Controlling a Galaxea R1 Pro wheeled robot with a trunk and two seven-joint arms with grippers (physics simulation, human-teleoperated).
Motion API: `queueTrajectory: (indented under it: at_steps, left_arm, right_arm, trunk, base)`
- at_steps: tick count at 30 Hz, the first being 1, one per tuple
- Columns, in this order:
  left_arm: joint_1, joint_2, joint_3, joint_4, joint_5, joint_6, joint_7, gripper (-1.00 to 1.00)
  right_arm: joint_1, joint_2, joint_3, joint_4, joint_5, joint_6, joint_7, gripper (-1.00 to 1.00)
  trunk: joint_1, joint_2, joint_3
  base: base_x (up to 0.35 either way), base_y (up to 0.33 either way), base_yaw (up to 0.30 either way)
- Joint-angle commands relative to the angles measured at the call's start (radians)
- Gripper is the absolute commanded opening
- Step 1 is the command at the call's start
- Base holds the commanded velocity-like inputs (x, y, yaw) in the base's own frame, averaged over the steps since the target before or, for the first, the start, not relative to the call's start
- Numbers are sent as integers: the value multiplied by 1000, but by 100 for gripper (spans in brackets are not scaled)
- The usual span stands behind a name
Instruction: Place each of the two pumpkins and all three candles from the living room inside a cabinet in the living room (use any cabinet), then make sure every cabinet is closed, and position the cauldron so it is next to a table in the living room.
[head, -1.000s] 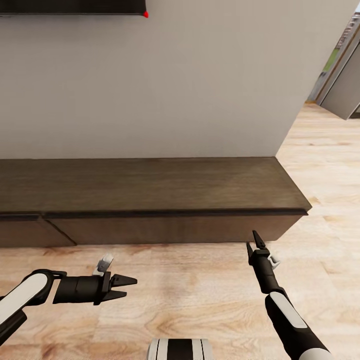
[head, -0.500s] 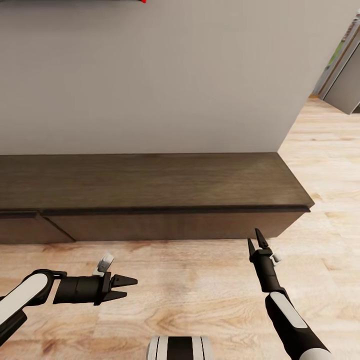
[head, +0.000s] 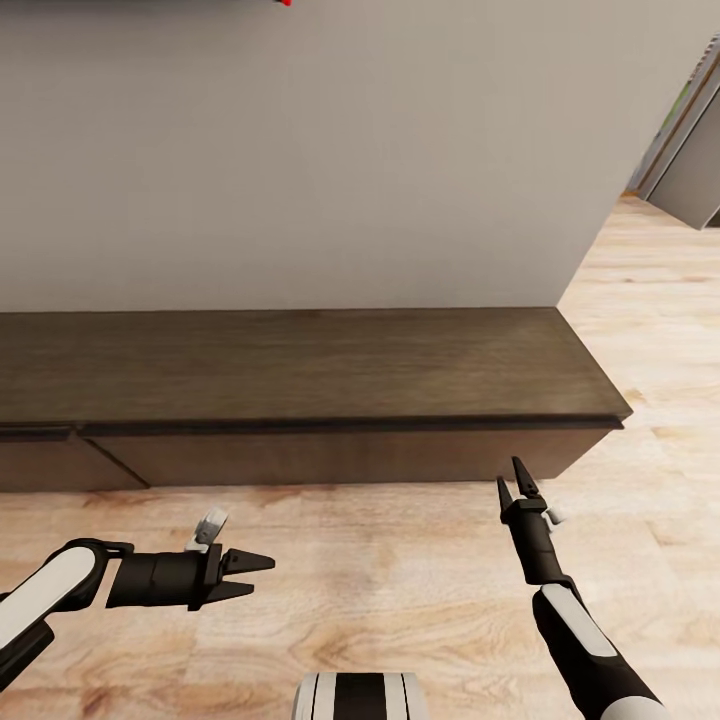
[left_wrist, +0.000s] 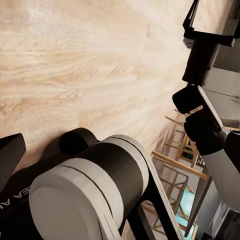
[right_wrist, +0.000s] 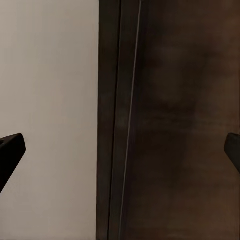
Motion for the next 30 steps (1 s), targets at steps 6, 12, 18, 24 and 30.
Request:
queueTrajectory:
  at_steps: [6,12,18,24,30]
  left_arm:
    - [-1,1,-3,0,3,1,1,100]
    - [-1,1,-3,0,3,1,1,100]
    - [-1,1,-2,0,3,1,1,100]
    - [-1,1,-2,0,3,1,1,100]
    - [-1,1,-3,-1,3,1,1,100]
  right_arm:
    - [-1,-1,3,0,-9,2,3,100]
    - [0,-1,3,0,-9,2,3,100]
    - [-1,1,3,2,-9,2,3,100]
    - [0,5,3,2,-9,1,3,100]
    - [-1,6,3,2,-9,1,3,100]
  trunk:
    - [0,0,-1]
    - [0,0,-1]
    - [0,0,-1]
    - [0,0,-1]
    - [0,0,-1]
  base:
    - [66,0,0]
    - [73,0,0]
    - [43,0,0]
    - [65,0,0]
    - [72,0,0]
